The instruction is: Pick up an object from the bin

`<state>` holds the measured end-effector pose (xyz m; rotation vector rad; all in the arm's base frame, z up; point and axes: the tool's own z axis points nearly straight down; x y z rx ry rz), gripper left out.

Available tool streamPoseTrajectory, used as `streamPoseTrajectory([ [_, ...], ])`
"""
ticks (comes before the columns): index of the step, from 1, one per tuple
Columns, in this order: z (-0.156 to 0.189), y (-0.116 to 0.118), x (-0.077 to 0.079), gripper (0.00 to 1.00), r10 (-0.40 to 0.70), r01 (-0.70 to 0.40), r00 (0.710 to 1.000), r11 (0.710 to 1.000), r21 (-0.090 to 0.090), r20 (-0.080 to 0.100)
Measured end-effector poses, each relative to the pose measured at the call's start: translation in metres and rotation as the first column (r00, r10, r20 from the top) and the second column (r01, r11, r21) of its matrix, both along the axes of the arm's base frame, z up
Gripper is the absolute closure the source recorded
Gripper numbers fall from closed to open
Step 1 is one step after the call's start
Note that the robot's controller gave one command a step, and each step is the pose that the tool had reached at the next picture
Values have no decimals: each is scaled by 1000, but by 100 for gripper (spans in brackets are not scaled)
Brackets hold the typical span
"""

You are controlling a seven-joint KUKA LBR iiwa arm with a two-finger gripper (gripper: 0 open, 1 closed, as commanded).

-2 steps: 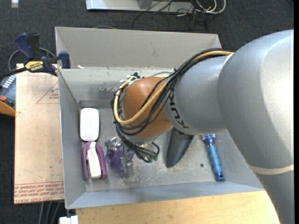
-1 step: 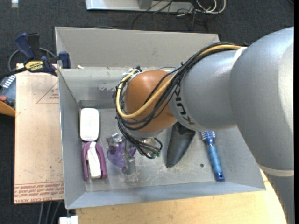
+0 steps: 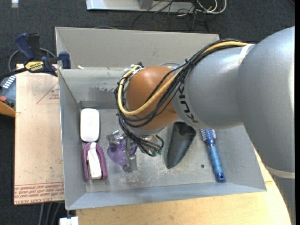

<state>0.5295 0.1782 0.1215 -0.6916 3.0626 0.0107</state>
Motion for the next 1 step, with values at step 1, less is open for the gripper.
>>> streamPoseTrajectory([
  [1, 13, 0, -1, 100, 0, 0, 1000, 1000, -1, -4],
])
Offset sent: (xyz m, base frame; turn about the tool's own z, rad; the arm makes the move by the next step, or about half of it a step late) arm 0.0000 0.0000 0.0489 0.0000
